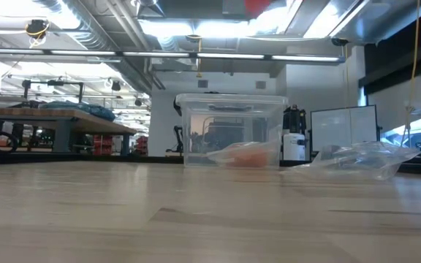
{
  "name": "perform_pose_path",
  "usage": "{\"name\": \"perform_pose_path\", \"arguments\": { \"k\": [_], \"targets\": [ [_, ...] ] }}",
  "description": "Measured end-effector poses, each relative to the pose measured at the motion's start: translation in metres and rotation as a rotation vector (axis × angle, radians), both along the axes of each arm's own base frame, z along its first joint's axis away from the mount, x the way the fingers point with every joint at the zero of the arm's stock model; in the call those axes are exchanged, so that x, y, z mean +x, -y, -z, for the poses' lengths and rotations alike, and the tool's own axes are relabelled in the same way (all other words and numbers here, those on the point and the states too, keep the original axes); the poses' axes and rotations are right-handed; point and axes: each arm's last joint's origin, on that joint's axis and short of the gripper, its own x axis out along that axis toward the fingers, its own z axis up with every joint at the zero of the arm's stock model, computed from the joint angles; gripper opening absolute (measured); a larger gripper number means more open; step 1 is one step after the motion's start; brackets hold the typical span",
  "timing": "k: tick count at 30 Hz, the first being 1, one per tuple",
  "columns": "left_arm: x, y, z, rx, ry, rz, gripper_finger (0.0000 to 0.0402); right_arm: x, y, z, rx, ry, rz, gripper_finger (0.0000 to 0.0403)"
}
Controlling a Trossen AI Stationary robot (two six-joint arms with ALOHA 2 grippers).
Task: Roll bandage
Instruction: Roll the red bandage
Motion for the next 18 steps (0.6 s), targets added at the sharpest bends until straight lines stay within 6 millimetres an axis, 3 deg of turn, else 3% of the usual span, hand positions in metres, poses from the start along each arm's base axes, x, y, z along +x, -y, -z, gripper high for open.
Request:
{"name": "perform_pose_path", "arguments": {
  "k": [7, 11, 14, 18],
  "targets": [
    [0.0, 0.0, 0.0, -0.003, 0.001, 0.0, 0.0004, 0.009, -0.001, 0.027, -0.04, -0.078, 0.015, 0.0202],
    [-0.001, 0.0, 0.0, 0.008, -0.002, -0.002, 0.0004, 0.003, -0.002, 0.042, 0.023, -0.21, 0.001, 0.0202],
    [0.002, -0.002, 0.001, 0.009, -0.007, -0.012, 0.0004, 0.005, -0.006, 0.04, 0.123, -0.186, -0.057, 0.0202],
    [0.006, -0.008, 0.002, -0.016, -0.006, -0.035, 0.0004, 0.013, -0.013, 0.019, 0.14, 0.057, -0.151, 0.0202]
  ]
}}
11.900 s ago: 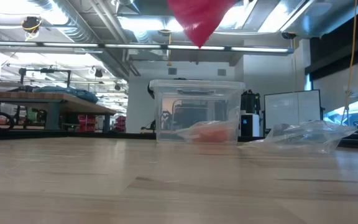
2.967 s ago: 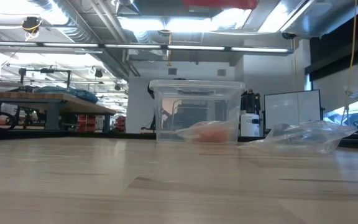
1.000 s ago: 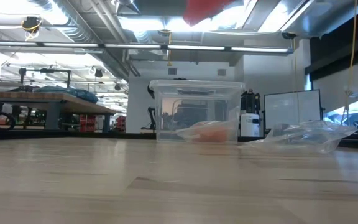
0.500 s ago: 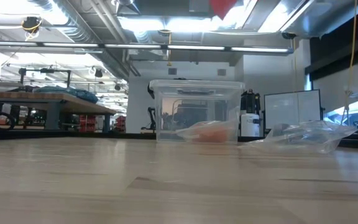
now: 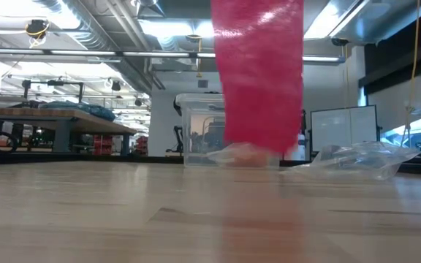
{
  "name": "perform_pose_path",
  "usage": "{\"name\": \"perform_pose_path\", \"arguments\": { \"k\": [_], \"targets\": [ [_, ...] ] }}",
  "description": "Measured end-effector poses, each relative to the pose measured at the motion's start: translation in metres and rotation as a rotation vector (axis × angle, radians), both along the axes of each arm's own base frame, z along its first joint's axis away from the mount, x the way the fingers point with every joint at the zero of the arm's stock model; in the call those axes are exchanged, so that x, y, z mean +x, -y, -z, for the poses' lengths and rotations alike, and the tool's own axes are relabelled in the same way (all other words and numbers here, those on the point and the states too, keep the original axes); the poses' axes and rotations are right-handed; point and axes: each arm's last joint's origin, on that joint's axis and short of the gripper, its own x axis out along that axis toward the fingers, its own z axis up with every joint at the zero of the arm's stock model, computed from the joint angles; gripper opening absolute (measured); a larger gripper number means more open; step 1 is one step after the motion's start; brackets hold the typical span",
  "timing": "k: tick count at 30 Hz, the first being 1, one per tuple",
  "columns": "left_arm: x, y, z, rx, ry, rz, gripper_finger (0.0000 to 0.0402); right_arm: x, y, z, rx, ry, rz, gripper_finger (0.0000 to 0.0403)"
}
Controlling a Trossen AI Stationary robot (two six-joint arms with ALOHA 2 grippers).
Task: Roll bandage
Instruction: Roll the red bandage
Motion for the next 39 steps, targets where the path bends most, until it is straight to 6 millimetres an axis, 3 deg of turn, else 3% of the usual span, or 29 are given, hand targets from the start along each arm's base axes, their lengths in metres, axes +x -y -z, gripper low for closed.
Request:
{"name": "perform_pose_path", "arguments": {
  "k": [2, 5, 10, 13, 22, 26, 29, 34, 39],
  "targets": [
    [0.0, -0.001, 0.001, -0.008, -0.003, -0.005, 0.0004, -0.001, 0.0, -0.007, -0.006, 0.06, -0.015, 0.0202],
    [-0.002, 0.002, 0.001, 0.001, -0.006, 0.005, 0.0004, -0.006, -0.001, -0.002, -0.003, -0.012, -0.04, 0.0202],
    [-0.009, 0.008, 0.001, 0.043, -0.009, -0.036, 0.0004, -0.029, -0.027, 0.019, -0.013, -0.191, -0.114, 0.0202],
    [-0.011, 0.01, -0.001, 0.031, 0.003, -0.032, 0.0004, -0.037, -0.049, 0.04, -0.072, -0.164, -0.146, 0.0202],
    [-0.003, 0.001, -0.004, -0.046, 0.043, -0.068, 0.0004, -0.057, -0.1, 0.123, -0.141, 0.246, -0.149, 0.0202],
    [0.001, -0.004, -0.003, -0.061, 0.046, -0.087, 0.0004, -0.061, -0.11, 0.162, -0.046, 0.194, -0.231, 0.0202],
    [0.001, -0.004, -0.003, -0.065, 0.044, -0.06, 0.0004, -0.057, -0.112, 0.18, -0.008, 0.144, -0.221, 0.0202],
    [0.002, -0.003, -0.003, -0.068, 0.041, -0.032, 0.0004, -0.047, -0.104, 0.185, -0.001, 0.136, -0.13, 0.0202],
    [0.002, -0.003, -0.003, -0.069, 0.041, -0.031, 0.0004, -0.038, -0.1, 0.174, -0.078, 0.279, -0.073, 0.0202]
  ]
}}
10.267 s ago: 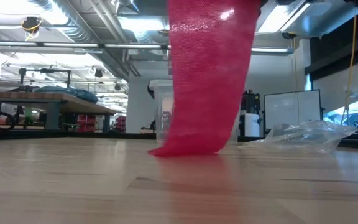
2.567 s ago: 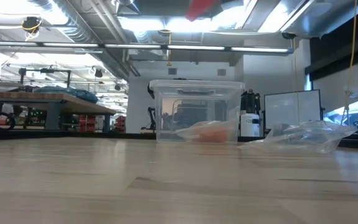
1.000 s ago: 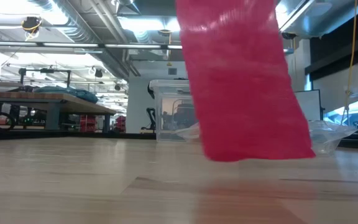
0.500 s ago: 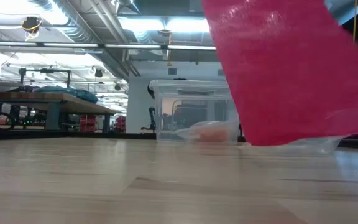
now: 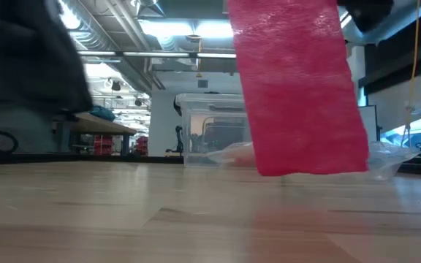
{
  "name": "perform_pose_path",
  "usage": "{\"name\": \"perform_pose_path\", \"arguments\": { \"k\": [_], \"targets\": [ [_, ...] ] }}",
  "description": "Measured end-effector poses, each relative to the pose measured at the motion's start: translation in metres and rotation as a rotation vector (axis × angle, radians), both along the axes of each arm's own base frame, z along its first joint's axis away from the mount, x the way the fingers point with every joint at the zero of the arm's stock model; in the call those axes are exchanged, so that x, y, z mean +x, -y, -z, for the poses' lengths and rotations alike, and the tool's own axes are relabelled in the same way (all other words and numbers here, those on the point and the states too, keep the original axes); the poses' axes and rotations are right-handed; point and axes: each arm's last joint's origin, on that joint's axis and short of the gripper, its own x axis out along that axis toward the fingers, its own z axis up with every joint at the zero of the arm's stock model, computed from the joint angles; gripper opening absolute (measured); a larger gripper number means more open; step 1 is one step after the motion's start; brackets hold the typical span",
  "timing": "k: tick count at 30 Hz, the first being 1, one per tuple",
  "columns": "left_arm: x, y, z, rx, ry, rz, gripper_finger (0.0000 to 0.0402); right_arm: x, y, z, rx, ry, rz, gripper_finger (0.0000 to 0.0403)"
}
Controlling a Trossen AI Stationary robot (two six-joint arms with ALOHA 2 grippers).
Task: Roll bandage
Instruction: Roll the red bandage
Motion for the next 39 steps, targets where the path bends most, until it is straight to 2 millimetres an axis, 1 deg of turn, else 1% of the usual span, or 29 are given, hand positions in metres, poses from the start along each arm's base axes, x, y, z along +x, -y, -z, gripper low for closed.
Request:
{"name": "perform_pose_path", "arguments": {
  "k": [3, 6, 9, 11, 13, 15, 17, 18, 21, 22, 23, 26, 29, 32, 33, 35, 39],
  "targets": [
    [0.0, 0.0, 0.0, -0.002, 0.002, 0.0, 0.0004, 0.005, -0.004, -0.001, -0.039, 0.063, -0.005, 0.0202],
    [0.0, 0.0, 0.0, -0.006, 0.004, 0.0, 0.0004, 0.012, -0.009, 0.004, -0.069, 0.088, -0.007, 0.0202],
    [0.0, 0.0, 0.0, -0.007, 0.005, 0.001, 0.0004, 0.017, -0.009, 0.013, -0.171, 0.091, 0.069, 0.0202],
    [0.0, 0.0, 0.0, -0.008, 0.005, 0.001, 0.0004, 0.019, -0.007, 0.015, -0.234, 0.095, 0.114, 0.0202],
    [0.0, 0.0, 0.0, -0.008, 0.005, 0.001, 0.0004, 0.022, -0.004, 0.013, -0.24, 0.105, 0.119, 0.0201],
    [0.0, 0.0, 0.0, -0.008, 0.005, 0.007, 0.0004, 0.026, -0.002, 0.011, -0.204, 0.125, 0.077, 0.019],
    [0.002, -0.001, 0.0, -0.01, 0.003, 0.026, 0.0004, 0.028, -0.002, 0.008, -0.192, 0.148, 0.028, 0.0159],
    [0.002, -0.001, 0.0, -0.014, 0.003, 0.04, 0.0004, 0.03, -0.002, 0.008, -0.201, 0.158, 0.019, 0.0135],
    [0.003, -0.001, 0.0, -0.033, 0.006, 0.061, 0.0004, 0.03, -0.003, 0.01, -0.282, 0.153, 0.004, 0.004],
    [0.003, -0.001, 0.0, -0.036, 0.007, 0.066, 0.0004, 0.03, -0.002, 0.01, -0.31, 0.158, 0.007, 0.002],
    [0.003, -0.001, 0.0, -0.039, 0.007, 0.069, 0.0004, 0.03, -0.002, 0.009, -0.331, 0.168, 0.022, 0.0015],
    [0.004, 0.002, -0.002, -0.073, 0.026, 0.143, 0.0004, 0.03, 0.0, 0.005, -0.387, 0.194, 0.091, 0.0017],
    [0.004, 0.007, -0.007, -0.114, 0.061, 0.316, 0.0004, 0.031, 0.002, 0.001, -0.466, 0.213, 0.13, 0.0005],
    [0.0, 0.016, -0.015, -0.121, 0.124, 0.536, 0.0004, 0.03, 0.004, 0.0, -0.546, 0.2, 0.199, 0.0008],
    [-0.002, 0.019, -0.018, -0.12, 0.154, 0.577, 0.0004, 0.03, 0.005, 0.0, -0.566, 0.192, 0.219, 0.0006],
    [-0.009, 0.025, -0.024, -0.102, 0.202, 0.587, 0.0004, 0.029, 0.006, 0.001, -0.606, 0.174, 0.247, 0.0004],
    [-0.02, 0.032, -0.029, -0.075, 0.247, 0.484, 0.0004, 0.028, 0.004, 0.001, -0.596, 0.182, 0.24, 0.0003]
  ]
}}
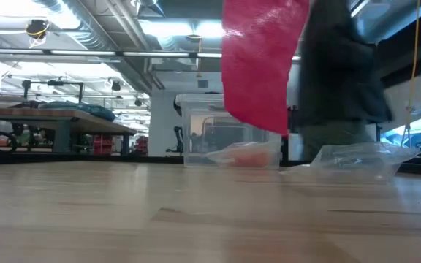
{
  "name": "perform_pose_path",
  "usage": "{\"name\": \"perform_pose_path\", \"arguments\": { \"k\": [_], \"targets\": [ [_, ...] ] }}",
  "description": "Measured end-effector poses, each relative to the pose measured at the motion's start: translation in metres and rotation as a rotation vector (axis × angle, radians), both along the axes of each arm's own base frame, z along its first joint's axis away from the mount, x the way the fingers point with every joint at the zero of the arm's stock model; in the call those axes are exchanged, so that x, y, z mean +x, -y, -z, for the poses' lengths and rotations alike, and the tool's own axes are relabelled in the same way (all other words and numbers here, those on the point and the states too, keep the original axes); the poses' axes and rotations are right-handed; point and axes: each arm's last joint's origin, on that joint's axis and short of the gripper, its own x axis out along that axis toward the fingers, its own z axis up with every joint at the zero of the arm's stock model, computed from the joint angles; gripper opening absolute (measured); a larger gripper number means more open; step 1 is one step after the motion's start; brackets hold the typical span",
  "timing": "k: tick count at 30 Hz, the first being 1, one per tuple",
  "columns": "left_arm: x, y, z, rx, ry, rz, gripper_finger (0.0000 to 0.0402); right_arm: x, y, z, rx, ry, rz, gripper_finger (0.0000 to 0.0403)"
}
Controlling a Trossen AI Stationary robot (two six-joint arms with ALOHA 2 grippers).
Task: Roll bandage
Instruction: Roll the red bandage
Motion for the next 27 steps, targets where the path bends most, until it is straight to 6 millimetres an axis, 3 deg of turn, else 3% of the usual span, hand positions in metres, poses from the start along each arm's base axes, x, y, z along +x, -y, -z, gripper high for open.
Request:
{"name": "perform_pose_path", "arguments": {
  "k": [5, 11, 18, 23, 27],
  "targets": [
    [0.002, -0.006, -0.003, -0.026, 0.012, -0.103, 0.0004, 0.002, -0.005, -0.003, 0.098, 0.028, -0.15, 0.0009],
    [0.01, -0.022, 0.001, -0.039, -0.062, -0.405, 0.0004, 0.002, -0.008, -0.004, 0.289, 0.06, -0.228, 0.0035],
    [0.011, -0.024, 0.003, -0.034, -0.08, -0.445, 0.0004, 0.001, -0.008, -0.019, 0.345, 0.056, -0.238, 0.0134],
    [0.011, -0.023, 0.004, -0.03, -0.084, -0.446, 0.0004, -0.003, -0.009, -0.039, 0.422, -0.085, -0.336, 0.0203],
    [0.01, -0.023, 0.004, -0.034, -0.083, -0.444, 0.0004, -0.002, -0.011, -0.031, 0.465, -0.135, -0.336, 0.0227]
  ]
}}
